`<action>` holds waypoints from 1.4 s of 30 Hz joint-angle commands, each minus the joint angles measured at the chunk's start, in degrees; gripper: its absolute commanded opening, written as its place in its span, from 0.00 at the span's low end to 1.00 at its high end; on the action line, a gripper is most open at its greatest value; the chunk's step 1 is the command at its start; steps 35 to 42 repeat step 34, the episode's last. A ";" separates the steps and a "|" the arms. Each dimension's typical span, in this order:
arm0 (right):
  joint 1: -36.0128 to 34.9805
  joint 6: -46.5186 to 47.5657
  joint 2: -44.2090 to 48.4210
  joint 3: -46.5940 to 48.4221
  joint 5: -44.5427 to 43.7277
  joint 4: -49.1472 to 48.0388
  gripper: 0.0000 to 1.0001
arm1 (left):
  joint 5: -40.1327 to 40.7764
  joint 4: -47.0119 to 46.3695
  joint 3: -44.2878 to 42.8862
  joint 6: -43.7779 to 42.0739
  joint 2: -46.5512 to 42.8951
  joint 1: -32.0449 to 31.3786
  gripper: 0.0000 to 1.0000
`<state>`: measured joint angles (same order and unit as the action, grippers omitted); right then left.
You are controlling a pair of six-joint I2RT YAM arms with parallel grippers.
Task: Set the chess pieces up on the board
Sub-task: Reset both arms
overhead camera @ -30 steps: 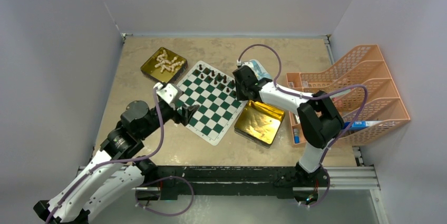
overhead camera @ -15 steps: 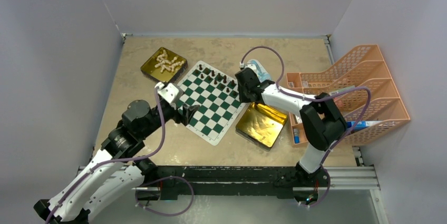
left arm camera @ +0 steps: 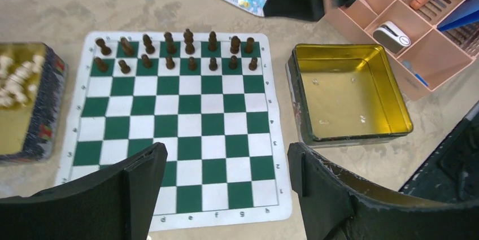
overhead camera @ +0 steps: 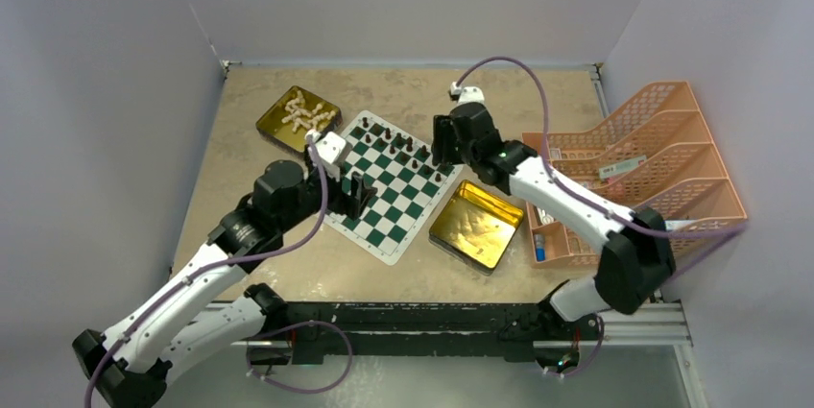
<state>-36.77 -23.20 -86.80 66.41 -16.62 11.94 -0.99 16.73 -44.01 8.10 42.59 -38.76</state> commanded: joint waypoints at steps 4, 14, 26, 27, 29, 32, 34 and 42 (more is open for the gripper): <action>0.21 3.51 14.87 0.68 6.84 -7.65 0.71 | -2.92 2.14 -11.21 11.21 7.56 -0.08 0.80; 0.16 1.12 27.50 -6.37 14.79 -13.66 0.99 | -8.63 2.14 -17.30 13.21 5.03 -0.08 0.81; 0.15 -0.79 33.39 -13.04 16.53 -15.59 0.99 | -5.11 -5.03 -7.62 13.49 -1.15 -0.08 0.82; 0.14 -0.79 33.46 -13.06 17.44 -15.70 0.99 | -4.95 -5.11 -7.54 13.66 -0.97 -0.06 0.82; 0.17 -0.98 33.37 -13.15 17.86 -15.52 0.99 | -4.80 -5.34 -7.41 13.82 -0.85 -0.08 0.82; 0.16 -1.14 33.12 -13.11 18.26 -15.14 0.99 | -5.35 -5.50 -7.27 13.11 -0.97 -0.08 0.82; 0.18 -1.16 33.16 -12.99 18.28 -15.02 0.99 | -4.72 -5.39 -7.26 12.99 -1.31 -0.07 0.82; 0.18 -1.16 33.16 -12.99 18.28 -15.02 0.99 | -4.72 -5.39 -7.26 12.99 -1.31 -0.07 0.82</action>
